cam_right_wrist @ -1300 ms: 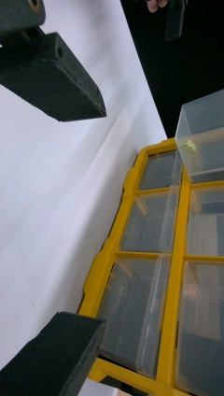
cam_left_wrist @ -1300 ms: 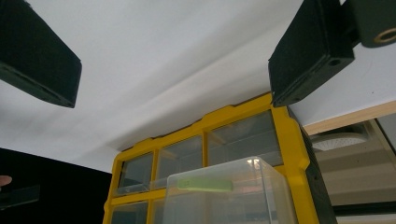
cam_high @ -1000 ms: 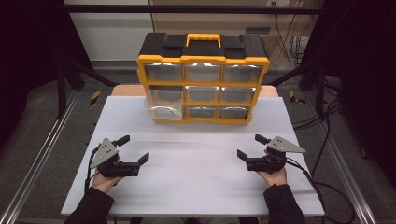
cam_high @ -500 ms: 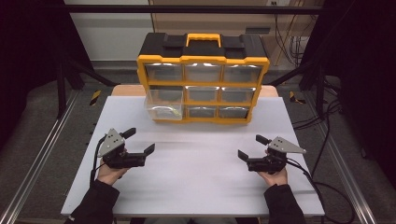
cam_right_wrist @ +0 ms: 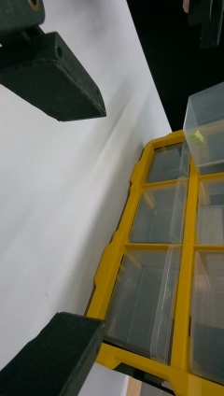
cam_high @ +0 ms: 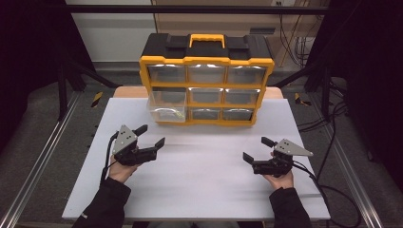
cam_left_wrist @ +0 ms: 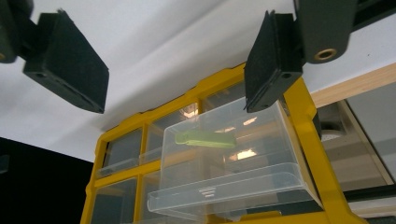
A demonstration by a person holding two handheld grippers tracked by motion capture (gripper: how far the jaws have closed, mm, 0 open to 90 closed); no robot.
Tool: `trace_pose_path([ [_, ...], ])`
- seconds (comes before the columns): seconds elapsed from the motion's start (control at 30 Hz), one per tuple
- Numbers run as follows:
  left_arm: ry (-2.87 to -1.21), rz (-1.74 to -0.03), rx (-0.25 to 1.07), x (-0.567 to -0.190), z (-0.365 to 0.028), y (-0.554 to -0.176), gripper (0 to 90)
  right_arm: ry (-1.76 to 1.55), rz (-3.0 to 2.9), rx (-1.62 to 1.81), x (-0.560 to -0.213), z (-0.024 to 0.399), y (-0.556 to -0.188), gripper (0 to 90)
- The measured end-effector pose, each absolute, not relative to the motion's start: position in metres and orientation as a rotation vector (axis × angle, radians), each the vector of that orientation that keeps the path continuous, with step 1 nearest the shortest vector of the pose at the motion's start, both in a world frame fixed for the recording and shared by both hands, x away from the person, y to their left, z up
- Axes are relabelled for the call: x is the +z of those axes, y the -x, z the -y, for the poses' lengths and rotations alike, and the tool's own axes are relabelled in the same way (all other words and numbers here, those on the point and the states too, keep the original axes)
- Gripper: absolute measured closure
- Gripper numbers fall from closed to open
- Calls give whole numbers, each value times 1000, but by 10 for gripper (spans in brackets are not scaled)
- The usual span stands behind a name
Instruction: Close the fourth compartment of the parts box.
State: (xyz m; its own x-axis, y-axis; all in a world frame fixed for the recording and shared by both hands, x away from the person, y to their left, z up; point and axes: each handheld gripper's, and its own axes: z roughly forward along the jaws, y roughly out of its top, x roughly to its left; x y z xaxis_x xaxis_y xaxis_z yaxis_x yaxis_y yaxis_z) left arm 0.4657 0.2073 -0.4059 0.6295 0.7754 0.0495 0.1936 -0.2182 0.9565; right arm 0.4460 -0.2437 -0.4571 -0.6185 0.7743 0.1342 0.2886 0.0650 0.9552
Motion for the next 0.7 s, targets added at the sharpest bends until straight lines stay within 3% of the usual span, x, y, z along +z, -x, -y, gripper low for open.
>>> trace_pose_path([
  [0.33,-1726,-813,667,-404,-198,-472,321,-1058,-1926,1584,-456,245,-445,19],
  [0.7,-1714,-859,714,-403,-195,-478,542,-1063,-1923,1585,-455,246,-446,18],
])
